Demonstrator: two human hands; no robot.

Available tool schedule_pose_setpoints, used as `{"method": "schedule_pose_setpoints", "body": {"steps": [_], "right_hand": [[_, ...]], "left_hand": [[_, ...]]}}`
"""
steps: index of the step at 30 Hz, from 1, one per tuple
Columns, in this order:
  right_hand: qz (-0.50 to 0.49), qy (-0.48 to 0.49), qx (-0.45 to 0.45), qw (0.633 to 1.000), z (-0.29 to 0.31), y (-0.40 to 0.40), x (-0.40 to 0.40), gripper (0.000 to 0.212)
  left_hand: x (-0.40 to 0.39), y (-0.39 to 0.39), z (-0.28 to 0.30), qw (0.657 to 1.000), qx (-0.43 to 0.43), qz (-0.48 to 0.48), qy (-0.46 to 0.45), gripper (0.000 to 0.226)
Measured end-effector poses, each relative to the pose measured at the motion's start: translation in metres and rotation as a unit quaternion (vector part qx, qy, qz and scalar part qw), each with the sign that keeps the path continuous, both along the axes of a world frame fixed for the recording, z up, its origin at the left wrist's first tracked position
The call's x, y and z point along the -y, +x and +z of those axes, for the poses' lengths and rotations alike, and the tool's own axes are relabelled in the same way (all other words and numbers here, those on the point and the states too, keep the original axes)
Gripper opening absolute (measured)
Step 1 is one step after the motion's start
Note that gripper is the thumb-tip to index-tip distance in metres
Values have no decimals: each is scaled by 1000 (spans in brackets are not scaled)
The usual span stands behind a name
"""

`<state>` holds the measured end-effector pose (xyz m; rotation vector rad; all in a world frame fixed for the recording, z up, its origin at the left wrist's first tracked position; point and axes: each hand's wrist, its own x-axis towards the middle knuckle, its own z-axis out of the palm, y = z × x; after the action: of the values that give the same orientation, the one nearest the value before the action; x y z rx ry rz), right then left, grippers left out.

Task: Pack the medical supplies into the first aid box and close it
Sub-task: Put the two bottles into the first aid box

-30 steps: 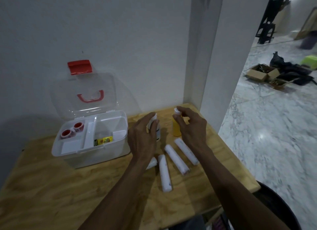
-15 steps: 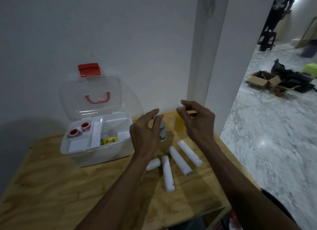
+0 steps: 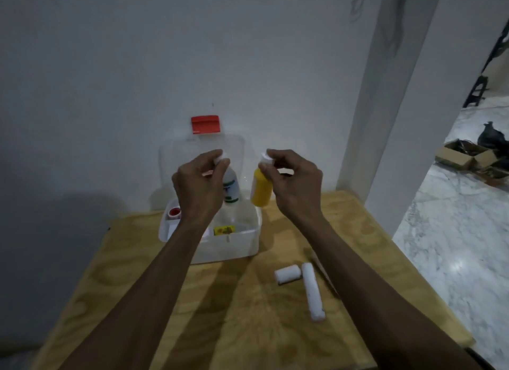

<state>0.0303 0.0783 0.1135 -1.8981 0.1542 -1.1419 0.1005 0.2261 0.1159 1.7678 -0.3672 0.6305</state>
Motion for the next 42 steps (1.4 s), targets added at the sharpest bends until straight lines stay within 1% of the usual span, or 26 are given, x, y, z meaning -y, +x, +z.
{"method": "schedule_pose_setpoints", "body": {"steps": [6,11,16,25,30,36,42], "right_hand": [[13,5,-27,1000,-26,21,-15,19],[26,-15,-40,999,-46,26,-16,20],[37,-32,-73,996,-62,32,-16,23],[69,-39,-102,992,-73,35,-13,15],[80,-43,-125,988,-76,34,-9,14],[82,-67,-155,982,-74,34,-9,15],[73,-98,-172,978,-75,34,-3,21]], "left_hand": [[-2,22,-22,1000,-8,-1,19,24],[4,32,-41,998,-38,-13,44,24],[6,35,-52,994,-65,-33,75,23],[6,40,-57,984,-91,-78,130,22],[3,42,-58,976,-88,-105,171,21],[-1,37,-55,966,-75,-109,222,24],[-9,32,-52,959,-60,-117,252,25]]}}
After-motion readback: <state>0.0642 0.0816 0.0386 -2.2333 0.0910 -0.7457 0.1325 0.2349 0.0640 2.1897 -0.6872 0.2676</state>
